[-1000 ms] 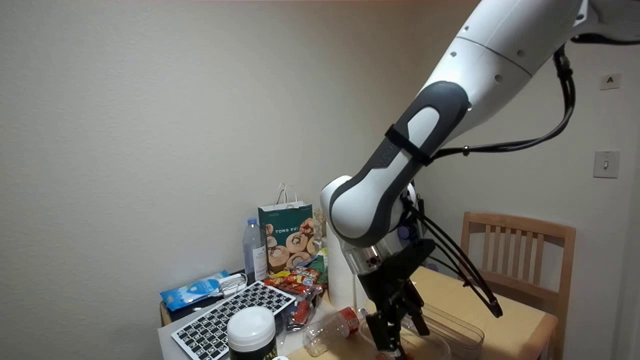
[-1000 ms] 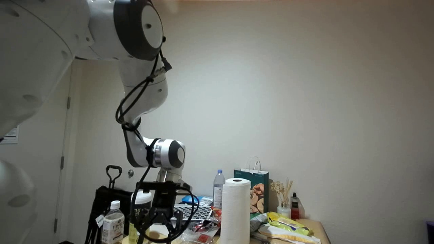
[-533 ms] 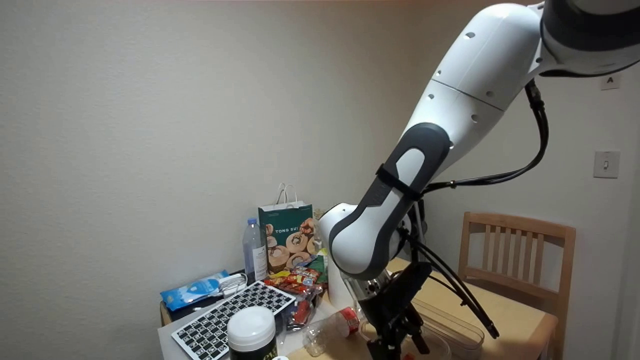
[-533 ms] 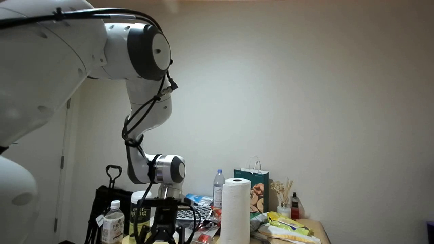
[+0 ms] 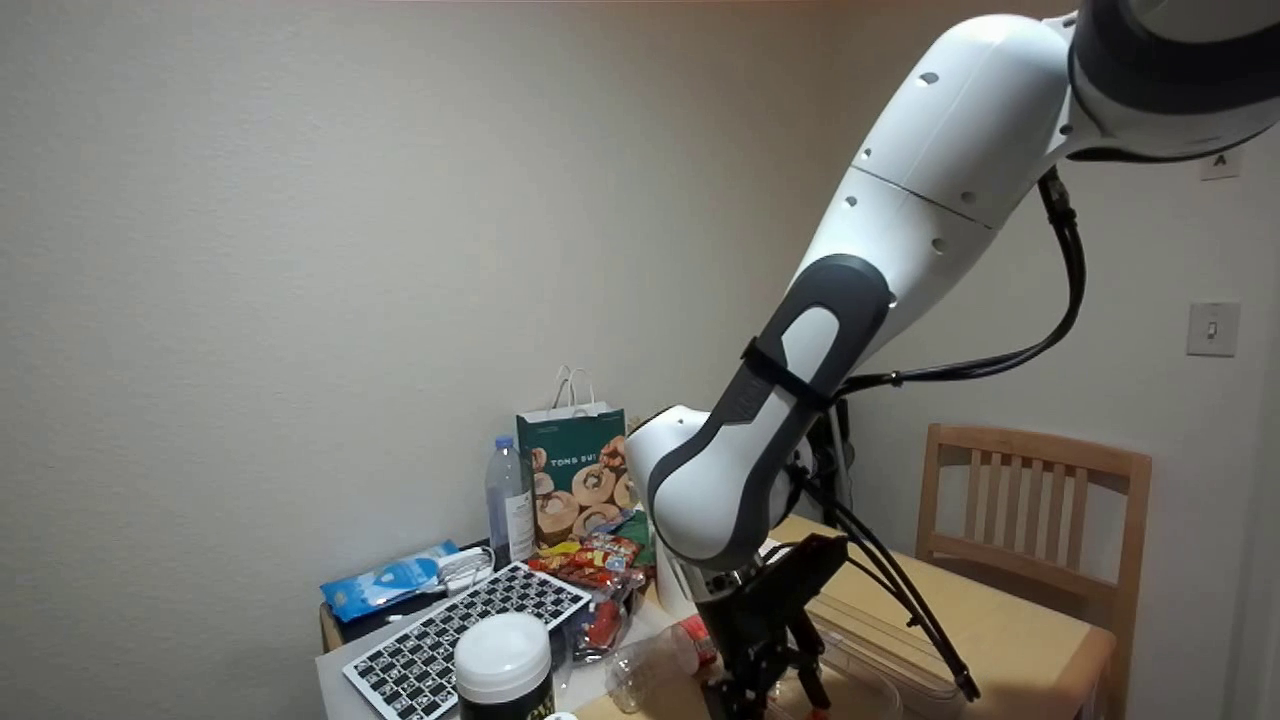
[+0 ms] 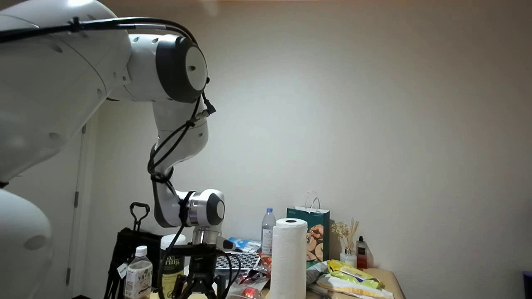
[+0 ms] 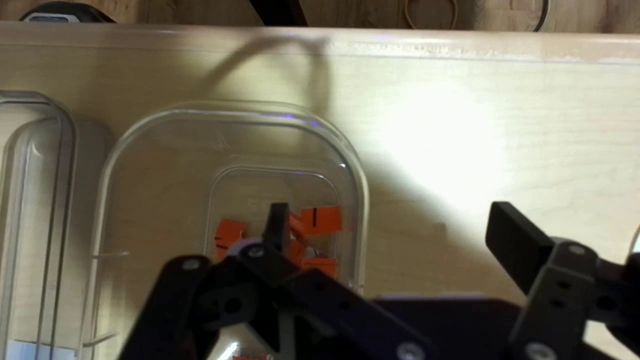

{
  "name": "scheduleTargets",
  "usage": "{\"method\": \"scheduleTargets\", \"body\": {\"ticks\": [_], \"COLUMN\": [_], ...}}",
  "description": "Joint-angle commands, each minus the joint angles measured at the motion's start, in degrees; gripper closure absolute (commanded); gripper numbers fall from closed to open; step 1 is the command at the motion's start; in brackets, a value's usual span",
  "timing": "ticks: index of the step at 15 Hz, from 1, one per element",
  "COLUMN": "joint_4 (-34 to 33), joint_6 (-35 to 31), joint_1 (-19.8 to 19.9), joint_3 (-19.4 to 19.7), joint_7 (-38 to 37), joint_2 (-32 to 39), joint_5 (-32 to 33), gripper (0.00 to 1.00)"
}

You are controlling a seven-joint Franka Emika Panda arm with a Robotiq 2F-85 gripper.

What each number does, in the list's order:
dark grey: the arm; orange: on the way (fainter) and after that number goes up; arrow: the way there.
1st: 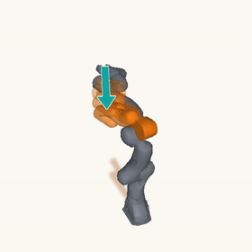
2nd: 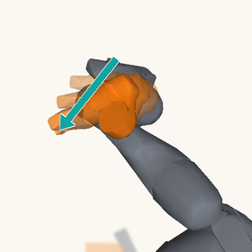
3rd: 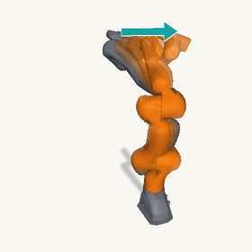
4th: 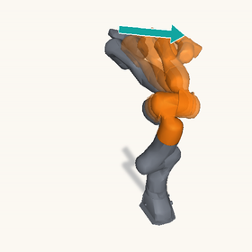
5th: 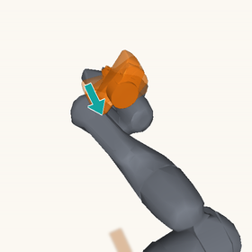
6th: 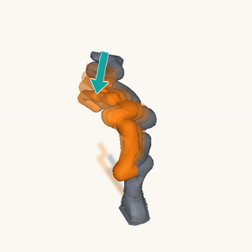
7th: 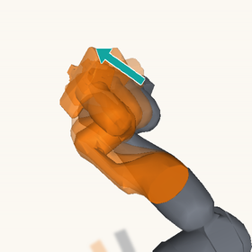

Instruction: Pour the contents from the container on the left to the container on the right

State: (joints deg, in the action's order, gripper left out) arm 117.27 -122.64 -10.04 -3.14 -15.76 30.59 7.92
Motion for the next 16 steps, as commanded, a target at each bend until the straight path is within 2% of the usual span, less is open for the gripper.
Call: {"method": "scheduleTargets", "body": {"ticks": [1,9,12,13,16], "joint_4": [-2.13,-5.26,-5.86,-5.88,-5.6], "joint_6": [-1.59,-0.98,1.85,3.32,6.18], "joint_1": [-1.5,-1.38,-1.62,-1.53,-1.76], "joint_3": [1.19,1.74,2.28,2.44,3.33], "joint_7": [-2.68,-1.33,-1.72,-1.74,-2.67], "joint_2": [2.79,5.76,5.08,4.45,2.98], "joint_5": [0.15,-0.08,0.22,0.14,1.06], "gripper": [0.18,0.73,0.91,0.95,0.98]}}
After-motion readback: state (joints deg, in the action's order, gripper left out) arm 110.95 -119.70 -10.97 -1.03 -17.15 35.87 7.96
